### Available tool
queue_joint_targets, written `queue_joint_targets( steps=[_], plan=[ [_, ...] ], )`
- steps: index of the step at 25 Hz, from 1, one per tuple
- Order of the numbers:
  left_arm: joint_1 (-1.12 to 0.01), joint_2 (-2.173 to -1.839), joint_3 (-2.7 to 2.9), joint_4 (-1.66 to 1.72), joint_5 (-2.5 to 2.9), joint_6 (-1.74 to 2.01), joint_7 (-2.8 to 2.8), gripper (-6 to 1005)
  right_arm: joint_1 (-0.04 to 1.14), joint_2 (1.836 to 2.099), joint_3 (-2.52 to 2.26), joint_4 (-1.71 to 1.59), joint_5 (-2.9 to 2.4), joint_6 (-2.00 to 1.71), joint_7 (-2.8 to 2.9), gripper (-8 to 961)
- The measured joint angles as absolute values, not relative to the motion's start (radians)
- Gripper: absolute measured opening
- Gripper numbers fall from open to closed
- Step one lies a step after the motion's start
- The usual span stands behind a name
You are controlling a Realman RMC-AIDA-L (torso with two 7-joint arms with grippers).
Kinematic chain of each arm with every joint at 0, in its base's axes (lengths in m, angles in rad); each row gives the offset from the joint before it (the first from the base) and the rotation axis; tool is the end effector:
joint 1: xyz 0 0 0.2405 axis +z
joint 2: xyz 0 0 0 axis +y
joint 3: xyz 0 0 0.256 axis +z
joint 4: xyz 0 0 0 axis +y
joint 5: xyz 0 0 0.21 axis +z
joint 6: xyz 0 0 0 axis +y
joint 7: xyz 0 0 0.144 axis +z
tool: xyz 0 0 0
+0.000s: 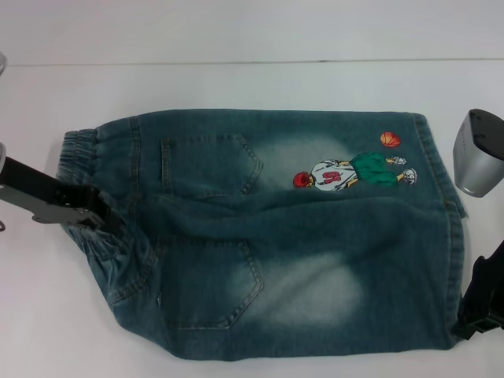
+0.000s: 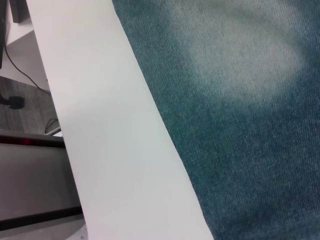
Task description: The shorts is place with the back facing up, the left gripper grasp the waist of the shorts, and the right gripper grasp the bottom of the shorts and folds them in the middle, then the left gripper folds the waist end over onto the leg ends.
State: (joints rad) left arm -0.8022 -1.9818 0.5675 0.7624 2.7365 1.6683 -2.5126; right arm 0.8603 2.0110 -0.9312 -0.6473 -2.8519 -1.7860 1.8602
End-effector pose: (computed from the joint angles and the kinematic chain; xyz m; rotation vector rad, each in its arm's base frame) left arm -0.2626 0.3711 0.0484 -2.3207 -1.8377 0.1179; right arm 0.2560 0.3350 0.0070 2.7322 -0.7691 0.7731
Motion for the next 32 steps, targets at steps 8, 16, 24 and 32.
queue_joint_targets(
  steps=[8, 16, 24, 32],
  plan=[
    [-0.802, -1.969, 0.567, 0.762, 2.69, 1.684, -2.513, 74, 0.85, 1.985, -0.87, -0.647, -2.841, -1.797, 1.827, 5],
    [-0.792, -1.937, 0.517, 0.766, 2.617, 1.688, -2.513, 84, 0.768, 1.879, -0.578, -0.635, -2.68, -1.849, 1.721, 6],
    [-0.787, -1.929, 0.419, 0.767, 2.607, 1.583, -2.524, 94, 0.637, 1.85, -0.426, -0.634, -2.417, -1.753, 1.728, 6],
    [-0.771, -1.942, 0.4, 0.758, 2.543, 1.44, -2.523, 104, 0.603, 1.892, -0.377, -0.575, -2.253, -1.503, 1.722, 5]
  ],
)
